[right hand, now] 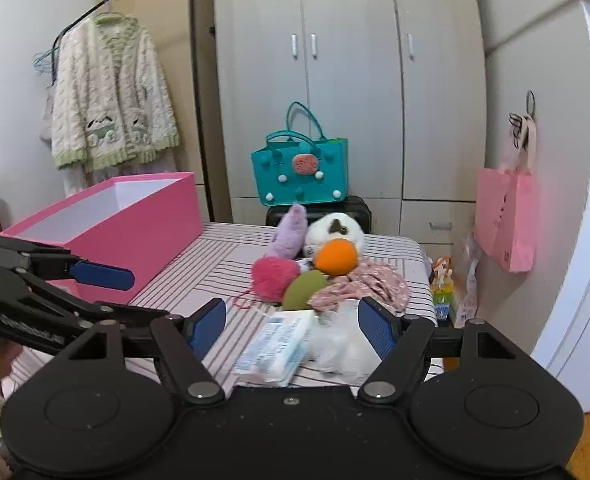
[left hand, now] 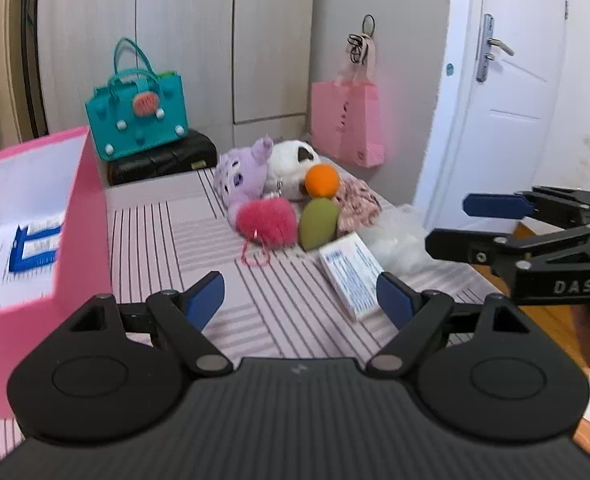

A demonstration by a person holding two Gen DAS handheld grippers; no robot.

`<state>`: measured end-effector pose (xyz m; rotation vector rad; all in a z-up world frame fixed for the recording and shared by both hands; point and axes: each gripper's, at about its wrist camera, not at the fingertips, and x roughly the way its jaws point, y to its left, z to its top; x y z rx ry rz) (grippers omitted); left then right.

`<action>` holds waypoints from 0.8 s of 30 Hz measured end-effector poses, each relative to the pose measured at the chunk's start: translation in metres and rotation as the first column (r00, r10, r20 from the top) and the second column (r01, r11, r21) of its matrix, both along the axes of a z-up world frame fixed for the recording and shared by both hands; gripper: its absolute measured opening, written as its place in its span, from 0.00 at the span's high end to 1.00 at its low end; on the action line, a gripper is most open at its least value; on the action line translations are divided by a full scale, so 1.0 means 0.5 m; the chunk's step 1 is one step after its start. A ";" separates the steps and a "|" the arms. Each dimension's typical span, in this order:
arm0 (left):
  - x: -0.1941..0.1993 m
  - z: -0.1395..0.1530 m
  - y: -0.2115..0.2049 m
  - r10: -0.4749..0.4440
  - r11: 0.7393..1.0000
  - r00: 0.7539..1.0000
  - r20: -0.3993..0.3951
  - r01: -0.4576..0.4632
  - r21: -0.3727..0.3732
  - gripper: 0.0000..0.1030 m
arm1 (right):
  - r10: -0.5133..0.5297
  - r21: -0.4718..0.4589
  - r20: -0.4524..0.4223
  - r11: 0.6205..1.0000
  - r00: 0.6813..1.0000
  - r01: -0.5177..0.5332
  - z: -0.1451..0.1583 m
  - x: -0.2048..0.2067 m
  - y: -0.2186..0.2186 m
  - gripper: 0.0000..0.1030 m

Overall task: Organize soft objects
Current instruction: 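Grasp the white medicine box with the left gripper while the right gripper grasps the white bath puff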

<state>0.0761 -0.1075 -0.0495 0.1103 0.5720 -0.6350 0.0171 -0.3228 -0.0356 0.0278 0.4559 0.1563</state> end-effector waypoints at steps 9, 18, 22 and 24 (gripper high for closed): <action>0.030 -0.043 -0.109 0.019 0.998 1.000 0.007 -0.020 0.065 0.20 | -0.030 0.052 -0.112 0.998 0.993 0.036 -0.055 0.046 -0.081 0.25; 0.059 -0.098 -0.135 -0.019 1.000 0.995 -0.099 0.021 0.014 0.21 | -0.027 0.038 -0.138 0.999 0.990 0.032 -0.100 0.051 -0.125 0.25; 0.067 -0.100 -0.161 -0.032 0.999 0.991 -0.127 0.032 -0.006 0.21 | -0.036 0.068 -0.118 0.997 0.992 0.044 -0.098 0.051 -0.149 0.25; 0.074 -0.101 -0.173 -0.024 1.000 0.989 -0.144 0.023 -0.009 0.21 | -0.021 0.075 -0.116 0.997 0.993 0.029 -0.100 0.056 -0.154 0.25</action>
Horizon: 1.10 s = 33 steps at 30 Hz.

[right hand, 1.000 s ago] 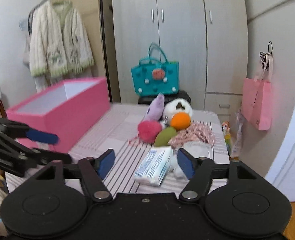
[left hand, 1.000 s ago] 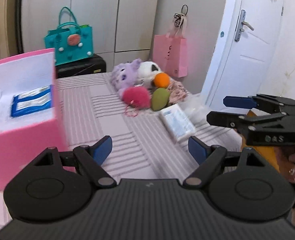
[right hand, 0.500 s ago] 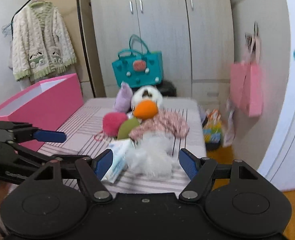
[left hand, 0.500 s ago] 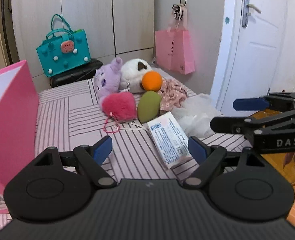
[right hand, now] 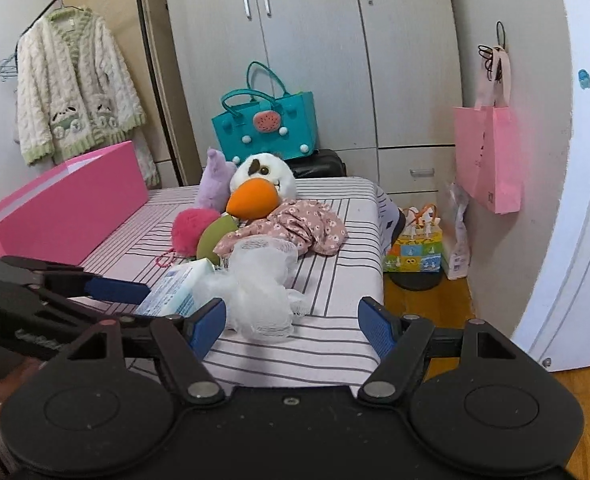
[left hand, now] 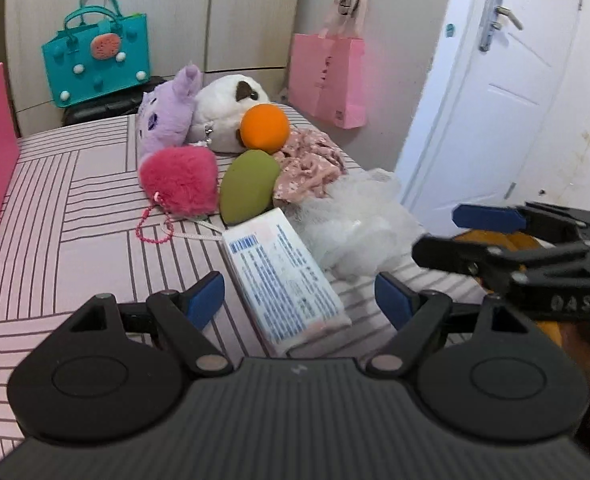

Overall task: Organize soft objects
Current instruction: 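Grasp the white medicine box with the left gripper while the right gripper grasps the white bath puff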

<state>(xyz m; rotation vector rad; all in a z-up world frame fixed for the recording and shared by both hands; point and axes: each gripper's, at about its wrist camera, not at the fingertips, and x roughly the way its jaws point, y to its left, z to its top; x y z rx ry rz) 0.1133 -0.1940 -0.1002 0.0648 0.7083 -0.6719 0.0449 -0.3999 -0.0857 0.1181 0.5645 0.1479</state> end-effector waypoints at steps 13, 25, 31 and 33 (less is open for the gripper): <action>0.013 -0.004 0.009 0.079 0.997 0.997 -0.002 -0.078 0.027 0.62 | 0.071 0.058 -0.005 0.996 0.997 -0.070 -0.008 0.028 0.028 0.25; 0.014 -0.006 0.033 0.153 0.985 0.988 0.035 -0.155 0.078 0.60 | -0.049 0.016 -0.062 0.999 0.997 0.050 -0.032 0.080 0.073 0.25; 0.017 -0.010 0.028 0.143 0.984 0.988 0.062 -0.149 0.098 0.62 | -0.069 0.049 -0.070 0.996 0.995 0.073 -0.040 0.086 0.069 0.37; 0.014 -0.012 0.028 0.132 0.984 0.988 0.074 -0.140 0.108 0.62 | -0.058 0.015 -0.094 0.998 0.994 0.059 -0.035 0.092 0.080 0.48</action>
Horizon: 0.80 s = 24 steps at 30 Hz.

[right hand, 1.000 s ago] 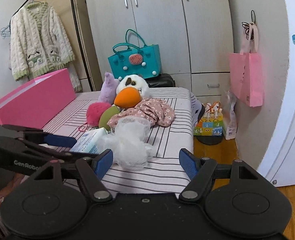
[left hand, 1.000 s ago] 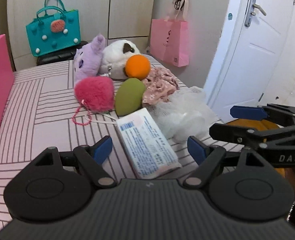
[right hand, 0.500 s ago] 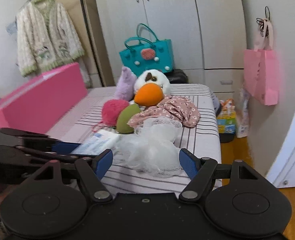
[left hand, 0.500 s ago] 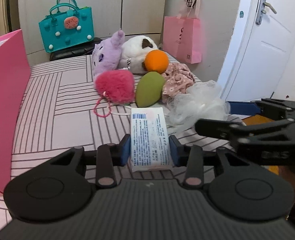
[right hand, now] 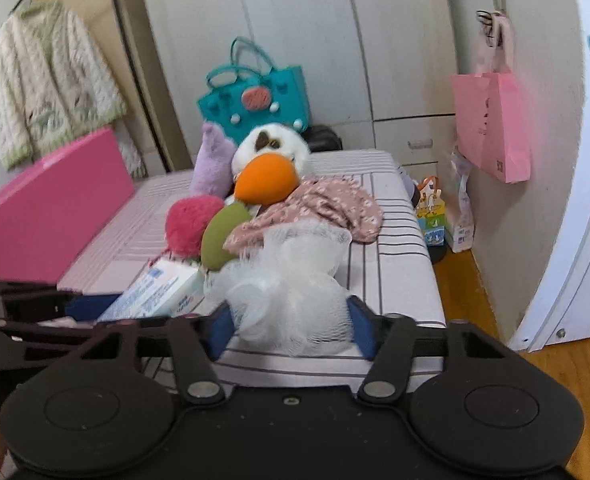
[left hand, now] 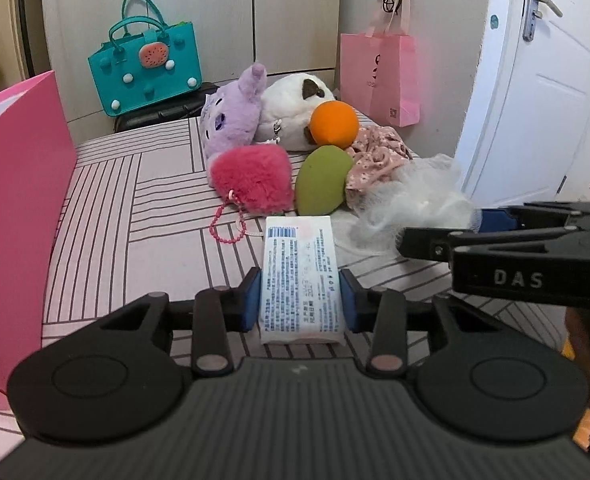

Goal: Organize soft objects

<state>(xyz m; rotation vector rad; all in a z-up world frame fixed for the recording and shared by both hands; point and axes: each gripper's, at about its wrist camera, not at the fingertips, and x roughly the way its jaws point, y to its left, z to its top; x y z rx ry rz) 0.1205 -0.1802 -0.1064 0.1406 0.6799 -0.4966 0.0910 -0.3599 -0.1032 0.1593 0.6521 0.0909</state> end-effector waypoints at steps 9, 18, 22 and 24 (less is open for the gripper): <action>0.016 0.008 0.019 -0.018 0.999 0.999 -0.044 0.017 -0.030 0.63 | 0.024 -0.080 -0.071 0.996 0.997 -0.029 0.016 -0.002 0.052 0.64; -0.003 0.013 0.061 -0.057 0.995 0.994 -0.093 0.049 -0.086 0.63 | 0.026 -0.080 -0.116 0.996 0.993 -0.036 0.031 -0.010 0.071 0.65; -0.009 0.018 0.084 -0.076 0.993 0.990 -0.120 0.064 -0.099 0.63 | 0.055 -0.064 -0.147 0.996 0.988 -0.065 0.043 -0.027 0.080 0.66; -0.012 0.020 0.092 -0.077 0.993 0.989 -0.130 0.064 -0.102 0.63 | 0.061 -0.065 -0.164 0.995 0.984 -0.073 0.046 -0.031 0.087 0.66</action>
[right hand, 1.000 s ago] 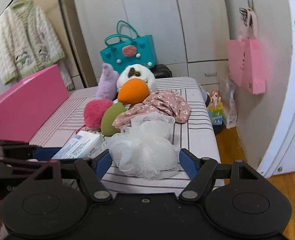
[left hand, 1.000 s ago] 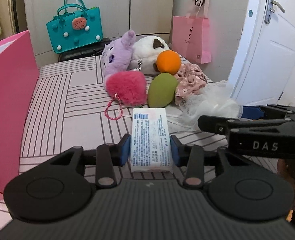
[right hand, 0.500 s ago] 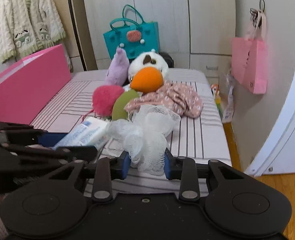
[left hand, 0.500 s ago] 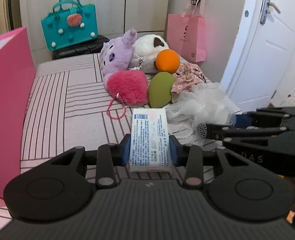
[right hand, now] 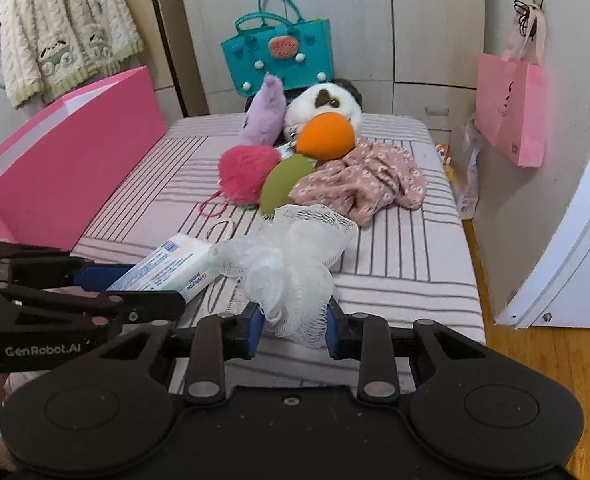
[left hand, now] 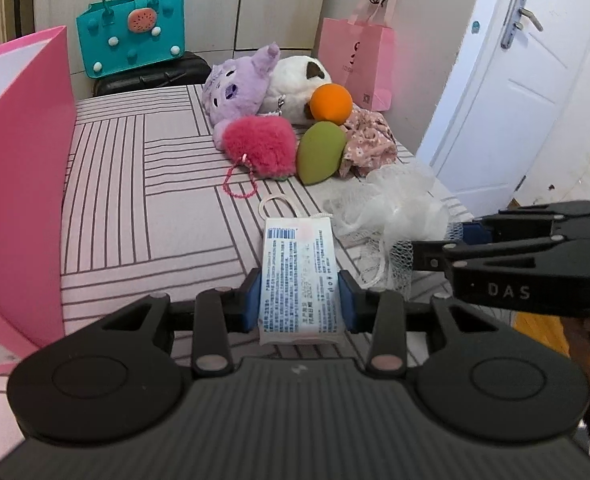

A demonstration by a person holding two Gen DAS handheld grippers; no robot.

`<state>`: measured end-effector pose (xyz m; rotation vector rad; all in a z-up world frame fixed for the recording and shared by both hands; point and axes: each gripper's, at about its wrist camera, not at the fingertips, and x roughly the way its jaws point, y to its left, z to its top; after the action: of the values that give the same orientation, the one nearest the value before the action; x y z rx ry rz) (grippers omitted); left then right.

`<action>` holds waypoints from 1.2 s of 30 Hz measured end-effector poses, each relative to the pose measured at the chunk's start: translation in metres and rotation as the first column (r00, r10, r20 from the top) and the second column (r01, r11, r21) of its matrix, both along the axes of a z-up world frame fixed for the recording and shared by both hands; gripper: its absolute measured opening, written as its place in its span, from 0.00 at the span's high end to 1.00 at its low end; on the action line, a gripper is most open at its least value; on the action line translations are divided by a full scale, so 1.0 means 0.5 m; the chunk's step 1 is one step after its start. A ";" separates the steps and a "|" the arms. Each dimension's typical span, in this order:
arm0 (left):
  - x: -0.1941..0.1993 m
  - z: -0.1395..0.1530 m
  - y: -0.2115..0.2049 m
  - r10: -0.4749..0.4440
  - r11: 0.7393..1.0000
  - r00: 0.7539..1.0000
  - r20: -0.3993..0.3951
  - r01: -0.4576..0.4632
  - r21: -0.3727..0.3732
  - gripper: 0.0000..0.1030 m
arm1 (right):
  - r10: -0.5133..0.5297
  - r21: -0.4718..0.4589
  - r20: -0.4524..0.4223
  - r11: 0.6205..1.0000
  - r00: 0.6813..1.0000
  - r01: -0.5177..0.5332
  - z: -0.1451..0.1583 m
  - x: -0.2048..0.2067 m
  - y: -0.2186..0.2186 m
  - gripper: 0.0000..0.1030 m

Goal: Organize soft objects

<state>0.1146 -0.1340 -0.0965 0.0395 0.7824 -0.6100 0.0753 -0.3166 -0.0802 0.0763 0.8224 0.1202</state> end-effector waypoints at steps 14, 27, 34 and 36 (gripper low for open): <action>-0.014 0.030 0.087 -0.011 0.997 0.995 -0.100 0.003 -0.074 0.63 | 0.096 0.027 -0.048 0.995 0.994 -0.095 0.038 -0.024 0.050 0.69; -0.068 0.092 0.199 0.004 0.999 0.992 -0.127 -0.010 -0.049 0.63 | 0.253 0.043 -0.065 0.967 0.965 -0.250 0.103 -0.044 0.135 0.70; -0.082 0.099 0.265 0.014 1.000 0.980 -0.199 -0.016 -0.009 0.63 | 0.352 0.051 -0.104 0.936 0.930 -0.348 0.129 -0.058 0.188 0.70; -0.085 0.102 0.284 0.020 1.000 0.977 -0.214 -0.021 -0.005 0.63 | 0.374 0.050 -0.105 0.927 0.921 -0.371 0.137 -0.062 0.203 0.70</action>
<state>0.0719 0.0080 -0.0454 -0.0419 0.9883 -0.6037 0.0441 -0.2151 -0.0115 -0.0485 0.9418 0.4923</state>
